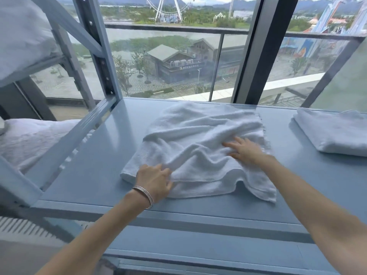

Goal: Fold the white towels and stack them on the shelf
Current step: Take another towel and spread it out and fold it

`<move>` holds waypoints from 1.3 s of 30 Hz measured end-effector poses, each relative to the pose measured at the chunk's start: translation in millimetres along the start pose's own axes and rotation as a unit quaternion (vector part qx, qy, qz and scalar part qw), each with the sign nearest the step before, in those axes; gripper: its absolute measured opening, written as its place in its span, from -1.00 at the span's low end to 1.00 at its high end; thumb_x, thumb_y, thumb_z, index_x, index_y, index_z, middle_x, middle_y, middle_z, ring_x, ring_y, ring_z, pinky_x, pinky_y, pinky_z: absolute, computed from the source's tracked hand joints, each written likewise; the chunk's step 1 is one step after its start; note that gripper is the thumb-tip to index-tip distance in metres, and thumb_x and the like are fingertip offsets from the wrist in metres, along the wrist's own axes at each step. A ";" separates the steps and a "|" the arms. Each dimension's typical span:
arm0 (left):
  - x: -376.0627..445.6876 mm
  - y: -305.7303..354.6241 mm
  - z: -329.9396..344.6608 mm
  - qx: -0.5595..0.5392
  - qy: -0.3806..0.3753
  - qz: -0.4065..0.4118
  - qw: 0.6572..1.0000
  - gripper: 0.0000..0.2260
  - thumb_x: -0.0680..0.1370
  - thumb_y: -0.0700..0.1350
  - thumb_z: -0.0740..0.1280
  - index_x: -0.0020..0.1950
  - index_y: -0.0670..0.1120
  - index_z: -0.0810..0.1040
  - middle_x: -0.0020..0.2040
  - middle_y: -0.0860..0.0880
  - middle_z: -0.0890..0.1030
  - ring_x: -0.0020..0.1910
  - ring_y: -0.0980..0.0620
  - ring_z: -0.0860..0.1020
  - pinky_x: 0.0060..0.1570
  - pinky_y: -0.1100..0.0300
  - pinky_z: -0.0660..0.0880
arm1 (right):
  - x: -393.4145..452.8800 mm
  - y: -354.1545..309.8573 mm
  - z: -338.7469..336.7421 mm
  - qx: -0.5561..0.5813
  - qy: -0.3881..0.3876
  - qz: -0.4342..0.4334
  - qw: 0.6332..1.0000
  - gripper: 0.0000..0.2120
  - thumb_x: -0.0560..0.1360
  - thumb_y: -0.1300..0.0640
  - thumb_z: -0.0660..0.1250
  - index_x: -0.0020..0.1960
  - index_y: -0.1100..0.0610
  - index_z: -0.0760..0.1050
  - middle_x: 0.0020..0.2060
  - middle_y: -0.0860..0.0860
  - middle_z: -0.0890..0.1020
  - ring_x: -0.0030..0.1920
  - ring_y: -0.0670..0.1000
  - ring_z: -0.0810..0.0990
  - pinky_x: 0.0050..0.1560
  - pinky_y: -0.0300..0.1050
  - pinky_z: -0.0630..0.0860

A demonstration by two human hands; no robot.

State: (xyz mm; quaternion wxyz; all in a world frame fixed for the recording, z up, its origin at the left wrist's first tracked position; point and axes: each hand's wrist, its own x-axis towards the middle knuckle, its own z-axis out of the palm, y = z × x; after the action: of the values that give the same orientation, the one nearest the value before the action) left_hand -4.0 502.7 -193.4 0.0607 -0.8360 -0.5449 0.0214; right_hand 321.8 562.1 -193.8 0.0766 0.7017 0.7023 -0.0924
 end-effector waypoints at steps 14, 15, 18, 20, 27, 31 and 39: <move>-19.3 -59.9 8.1 -0.111 -0.033 0.009 0.993 -0.70 0.44 0.06 0.25 0.15 0.07 0.48 0.07 0.04 0.49 0.11 -0.04 0.46 0.01 0.18 0.45 | -73.6 -165.7 45.6 0.073 0.163 -0.162 0.971 -0.77 0.50 -0.03 0.26 0.12 0.02 0.49 0.17 0.04 0.47 0.17 0.11 0.46 0.16 0.26 0.32; -21.8 -49.4 5.5 -0.113 -0.026 0.027 0.993 -0.72 0.44 0.02 0.27 0.14 0.05 0.50 0.06 0.04 0.52 0.08 -0.04 0.49 -0.03 0.21 0.43 | -74.2 -155.6 49.4 0.073 0.205 -0.174 0.960 -0.82 0.46 -0.01 0.27 0.02 0.03 0.50 0.07 0.05 0.53 0.05 0.12 0.54 0.05 0.31 0.40; -28.7 1.2 -4.1 -0.193 -0.012 0.142 0.971 -0.79 0.48 -0.02 0.34 0.09 -0.01 0.56 0.00 0.03 0.60 -0.02 -0.01 0.57 -0.09 0.25 0.43 | -81.6 -106.8 54.5 0.019 0.256 -0.166 0.952 -0.83 0.35 0.03 0.33 -0.11 -0.03 0.37 -0.11 0.00 0.58 -0.17 0.06 0.61 -0.21 0.25 0.55; -28.0 34.8 -11.8 -0.302 -0.055 0.218 0.926 -0.79 0.48 -0.04 0.38 0.09 -0.05 0.60 0.00 0.04 0.64 -0.05 0.09 0.60 -0.10 0.40 0.44 | -91.1 -63.5 42.2 -0.014 0.188 -0.095 0.977 -0.79 0.41 0.14 0.35 0.01 -0.02 0.42 0.06 -0.03 0.53 0.10 0.04 0.53 0.05 0.18 0.48; 22.1 63.3 -6.9 -0.318 0.103 0.285 0.898 -0.74 0.39 -0.21 0.28 0.02 -0.05 0.65 0.05 0.02 0.64 0.04 -0.02 0.59 -0.02 0.09 0.55 | -144.8 0.3 28.1 0.057 0.226 0.056 0.971 -0.77 0.50 0.28 0.24 0.02 0.06 0.61 0.22 0.01 0.51 0.28 0.08 0.42 0.21 -0.06 0.35; 70.4 45.8 -2.1 -0.185 0.067 0.227 0.954 -0.44 0.34 0.26 0.14 0.24 0.05 0.53 0.27 -0.03 0.52 0.30 -0.08 0.45 0.25 -0.04 0.34 | -169.6 -45.1 46.1 0.163 0.152 0.015 0.975 -0.56 0.51 -0.17 0.24 0.28 0.05 0.46 0.29 0.00 0.43 0.32 0.08 0.38 0.29 -0.10 0.32; 82.0 29.1 7.4 -0.050 0.027 0.166 0.985 -0.17 0.23 0.46 -0.24 0.28 0.14 0.44 0.21 0.06 0.46 0.18 -0.01 0.44 0.17 0.15 0.28 | -123.9 -31.8 54.5 0.056 0.094 0.021 0.994 -0.43 0.48 -0.09 -0.11 0.44 0.00 0.26 0.44 0.03 0.24 0.44 0.11 0.18 0.37 0.22 0.16</move>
State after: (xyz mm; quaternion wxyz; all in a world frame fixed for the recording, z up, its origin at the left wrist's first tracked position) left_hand 55.0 566.5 -201.9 0.0297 -0.9171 -0.3971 -0.0187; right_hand 289.3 428.8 -216.7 -0.0276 0.7249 0.6854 -0.0635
